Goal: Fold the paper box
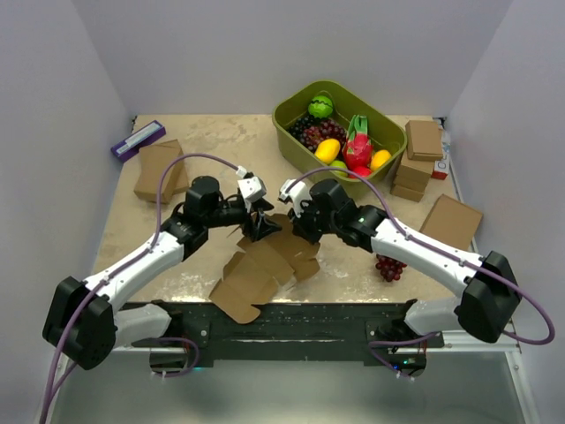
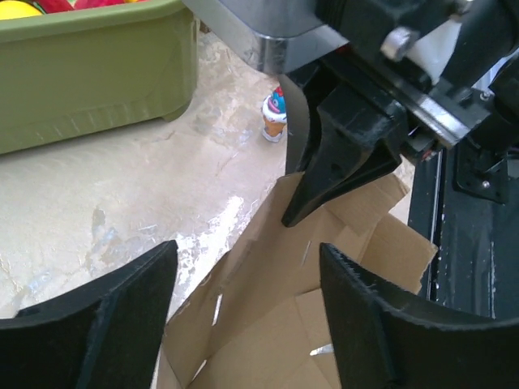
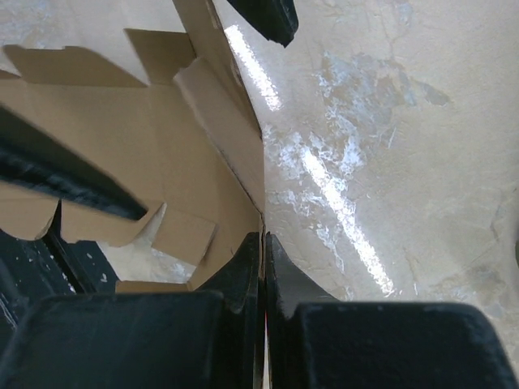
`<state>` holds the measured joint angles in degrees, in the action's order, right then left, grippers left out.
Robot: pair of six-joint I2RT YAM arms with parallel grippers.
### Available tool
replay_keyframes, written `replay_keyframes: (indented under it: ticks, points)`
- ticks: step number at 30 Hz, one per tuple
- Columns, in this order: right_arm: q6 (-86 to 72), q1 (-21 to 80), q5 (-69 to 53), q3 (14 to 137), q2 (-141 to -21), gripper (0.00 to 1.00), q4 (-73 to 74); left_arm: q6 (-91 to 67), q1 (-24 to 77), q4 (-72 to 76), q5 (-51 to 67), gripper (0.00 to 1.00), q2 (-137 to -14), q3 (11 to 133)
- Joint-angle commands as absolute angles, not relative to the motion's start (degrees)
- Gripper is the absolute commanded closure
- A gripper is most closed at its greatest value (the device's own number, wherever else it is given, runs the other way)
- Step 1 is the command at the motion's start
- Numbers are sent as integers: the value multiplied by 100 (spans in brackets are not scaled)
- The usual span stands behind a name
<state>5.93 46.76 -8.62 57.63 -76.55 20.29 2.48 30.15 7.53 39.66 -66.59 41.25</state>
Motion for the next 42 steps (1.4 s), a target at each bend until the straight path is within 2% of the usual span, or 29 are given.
replay_keyframes:
  ticks: [1,4,6,11,15,17,20,21,23,24,27,29,31,32,33,36,38,42]
  points:
    - [721,4729,-1037,6099,-7752,100,2048,325,3076,774,4201,38,-6863,4473]
    - [791,4737,-1046,6249,-7883,100,2188,316,3085,712,4192,53,-6943,4553]
    - [817,4746,-1037,6328,-7919,100,2250,308,3094,721,4175,55,-6943,4553]
    - [844,4746,-1116,6381,-7980,100,2215,360,3146,668,4131,55,-6987,4544]
    - [870,4737,-1204,6398,-7998,100,2215,448,3199,598,4052,42,-7040,4544]
    - [879,4746,-1204,6381,-7972,100,2224,492,3234,563,4008,42,-7040,4544]
    - [905,4746,-1178,6337,-7937,100,2198,536,3261,545,4043,52,-7049,4544]
    - [923,4746,-1160,6328,-7919,100,2206,545,3278,536,4043,61,-7049,4544]
    - [923,4746,-1099,6311,-7936,100,2206,562,3287,536,4034,70,-7049,4526]
    - [923,4746,-1073,6311,-7954,100,2206,562,3305,536,4025,82,-7058,4526]
    - [871,4746,-1020,6311,-7972,100,2215,589,3366,545,3982,100,-7058,4500]
    - [791,4746,-923,6328,-7954,98,2197,624,3401,536,3859,100,-7058,4465]
    - [590,4746,-678,6354,-7893,82,2197,659,3463,527,3692,100,-7031,4439]
    - [484,4746,-572,6363,-7849,70,2206,677,3480,536,3448,100,-6996,4386]
    - [248,4746,-415,6363,-7796,47,2241,677,3498,580,3297,100,-6909,4342]
    - [-567,4737,306,6363,-7454,23,2381,589,3498,904,2717,100,-6628,4052]
    - [-1052,4737,702,6355,-7078,21,2452,501,3498,1133,2401,100,-6513,3895]
    - [-3296,4746,940,6215,-6312,20,2251,308,3507,1467,1891,100,-6276,3665]
